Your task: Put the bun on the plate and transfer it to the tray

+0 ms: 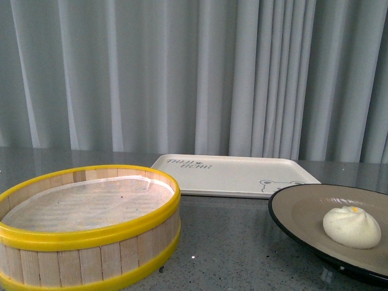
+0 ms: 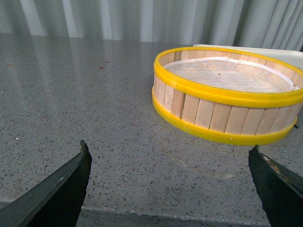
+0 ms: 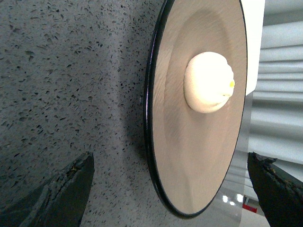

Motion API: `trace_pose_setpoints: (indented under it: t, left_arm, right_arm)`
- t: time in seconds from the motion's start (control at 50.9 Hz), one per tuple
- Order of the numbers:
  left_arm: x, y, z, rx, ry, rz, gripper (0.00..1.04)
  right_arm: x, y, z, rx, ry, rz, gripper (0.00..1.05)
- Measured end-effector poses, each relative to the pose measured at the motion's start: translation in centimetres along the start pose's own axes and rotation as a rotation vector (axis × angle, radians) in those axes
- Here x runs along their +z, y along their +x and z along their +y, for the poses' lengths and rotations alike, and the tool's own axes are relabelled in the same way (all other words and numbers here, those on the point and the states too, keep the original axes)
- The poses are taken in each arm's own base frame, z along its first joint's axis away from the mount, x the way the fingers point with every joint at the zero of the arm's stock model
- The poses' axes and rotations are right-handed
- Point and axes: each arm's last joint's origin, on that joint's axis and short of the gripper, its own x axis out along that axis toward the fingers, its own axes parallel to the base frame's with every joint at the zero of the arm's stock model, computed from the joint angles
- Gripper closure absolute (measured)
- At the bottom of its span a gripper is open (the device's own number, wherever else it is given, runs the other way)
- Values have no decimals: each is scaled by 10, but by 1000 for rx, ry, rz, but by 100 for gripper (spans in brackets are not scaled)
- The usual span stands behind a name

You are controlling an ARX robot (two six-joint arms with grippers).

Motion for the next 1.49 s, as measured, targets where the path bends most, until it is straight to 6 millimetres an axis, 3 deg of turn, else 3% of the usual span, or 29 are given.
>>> trace_pose_setpoints:
  t: [0.57, 1.12, 1.355, 1.493]
  left_arm:
    - [0, 0, 0, 0, 0, 0, 7]
    - [0, 0, 0, 0, 0, 0, 7]
    - [0, 0, 0, 0, 0, 0, 7]
    - [0, 0, 0, 0, 0, 0, 7]
  right_arm:
    - [1, 38, -7, 7, -73, -33, 10]
    - [-3, 45, 0, 23, -132, -34, 99]
    - [-3, 35, 4, -42, -193, -35, 102]
    - [2, 28, -5, -131, -204, -15, 102]
